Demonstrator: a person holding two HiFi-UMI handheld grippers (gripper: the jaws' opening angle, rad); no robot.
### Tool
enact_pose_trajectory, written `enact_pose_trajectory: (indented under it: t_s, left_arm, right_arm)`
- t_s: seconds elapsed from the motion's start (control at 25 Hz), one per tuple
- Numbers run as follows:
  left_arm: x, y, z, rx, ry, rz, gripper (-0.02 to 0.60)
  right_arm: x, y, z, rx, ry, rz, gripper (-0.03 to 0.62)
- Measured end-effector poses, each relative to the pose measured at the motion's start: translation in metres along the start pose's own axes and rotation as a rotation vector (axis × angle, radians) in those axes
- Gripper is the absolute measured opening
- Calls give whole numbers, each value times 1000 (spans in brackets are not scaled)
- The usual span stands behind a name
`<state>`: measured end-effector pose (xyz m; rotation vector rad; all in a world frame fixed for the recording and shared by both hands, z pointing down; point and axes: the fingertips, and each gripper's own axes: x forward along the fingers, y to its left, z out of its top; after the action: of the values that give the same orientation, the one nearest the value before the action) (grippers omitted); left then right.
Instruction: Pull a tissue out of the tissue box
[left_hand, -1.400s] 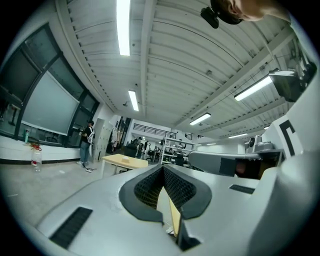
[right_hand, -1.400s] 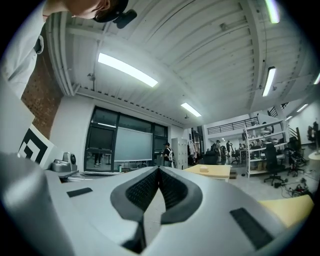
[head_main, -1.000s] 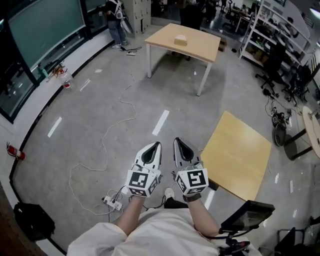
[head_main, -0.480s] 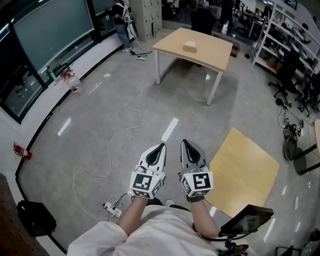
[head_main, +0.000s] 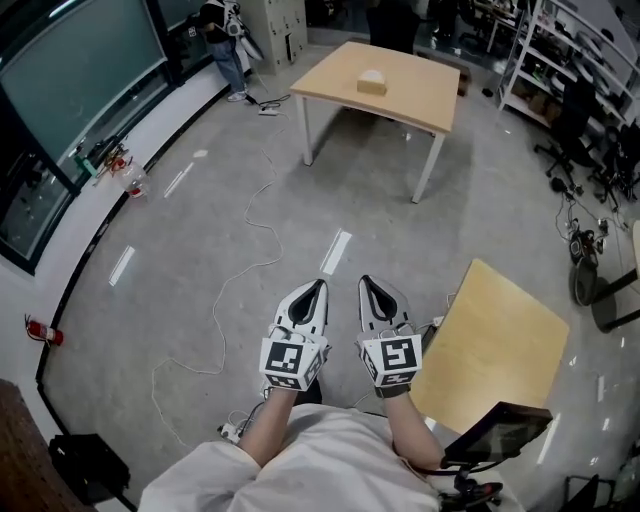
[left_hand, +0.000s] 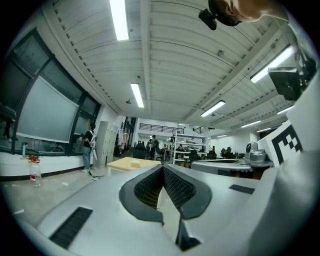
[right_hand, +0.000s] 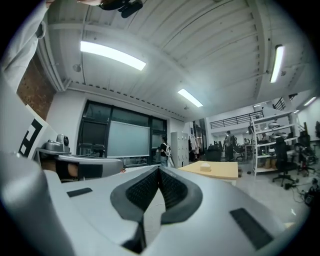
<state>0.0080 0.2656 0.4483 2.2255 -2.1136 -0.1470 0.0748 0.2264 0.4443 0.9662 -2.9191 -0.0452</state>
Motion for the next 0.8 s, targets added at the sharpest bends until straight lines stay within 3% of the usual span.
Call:
enact_pose_trajectory:
  t_s: [0.32, 0.52, 0.8]
  left_arm:
    - [85, 100, 45, 35, -66, -105, -6]
    - [113, 150, 33, -65, -11, -207, -6]
    - [156, 191, 12, -145, 7, -193, -6]
  right_arm:
    - [125, -4, 37, -42, -50, -85, -2]
    - [182, 13, 34, -32, -22, -71, -2]
    - [229, -13, 24, -30, 6, -115, -2]
